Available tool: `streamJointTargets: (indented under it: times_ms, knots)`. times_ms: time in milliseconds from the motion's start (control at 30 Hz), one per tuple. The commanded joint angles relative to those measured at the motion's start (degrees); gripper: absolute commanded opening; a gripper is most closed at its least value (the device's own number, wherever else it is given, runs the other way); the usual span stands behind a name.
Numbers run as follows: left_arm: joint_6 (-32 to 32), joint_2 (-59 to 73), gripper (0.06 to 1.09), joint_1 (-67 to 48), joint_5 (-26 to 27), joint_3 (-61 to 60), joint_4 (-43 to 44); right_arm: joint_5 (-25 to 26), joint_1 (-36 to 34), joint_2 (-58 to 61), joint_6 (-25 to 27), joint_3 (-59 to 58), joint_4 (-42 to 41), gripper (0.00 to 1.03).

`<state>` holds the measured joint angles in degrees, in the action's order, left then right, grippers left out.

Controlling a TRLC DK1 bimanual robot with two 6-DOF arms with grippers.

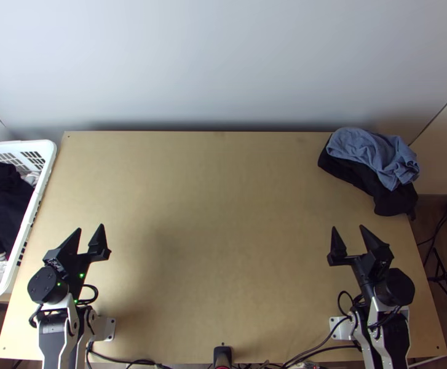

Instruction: Fold the t-shirt

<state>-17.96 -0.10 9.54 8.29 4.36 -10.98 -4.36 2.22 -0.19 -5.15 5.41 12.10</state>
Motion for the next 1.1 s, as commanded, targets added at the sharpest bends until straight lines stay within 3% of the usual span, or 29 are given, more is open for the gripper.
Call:
streamJointTargets:
  times_ms: [0,167,300,433,800,967,1067]
  knots:
    - [0.03,0.10,1.04,0.04,-0.12,-0.05,0.00,2.34,-1.69,-0.08,-0.04,0.04,0.21,0.99]
    - [8.02,0.10,1.04,0.83,-0.56,0.03,-0.18,2.51,-2.31,-0.08,-1.44,0.04,0.56,0.99]
    - [13.91,0.10,1.04,0.65,-1.44,-0.05,-0.44,2.60,-3.19,-0.08,0.58,0.04,0.21,0.99]
    - [17.25,0.01,1.04,0.65,-1.70,-0.05,-0.62,2.78,-2.92,-0.08,6.20,0.04,0.65,0.99]
    - [16.64,-0.08,1.03,2.06,-3.20,0.03,-0.53,3.83,-5.65,0.01,8.84,0.13,0.47,0.99]
    - [16.55,0.01,1.03,2.24,-3.20,0.83,4.57,3.92,-3.45,0.01,11.48,0.30,-6.47,0.99]
    - [16.64,0.36,0.99,2.24,-3.20,2.58,5.62,3.92,-3.45,0.10,12.79,2.06,-7.26,0.93]
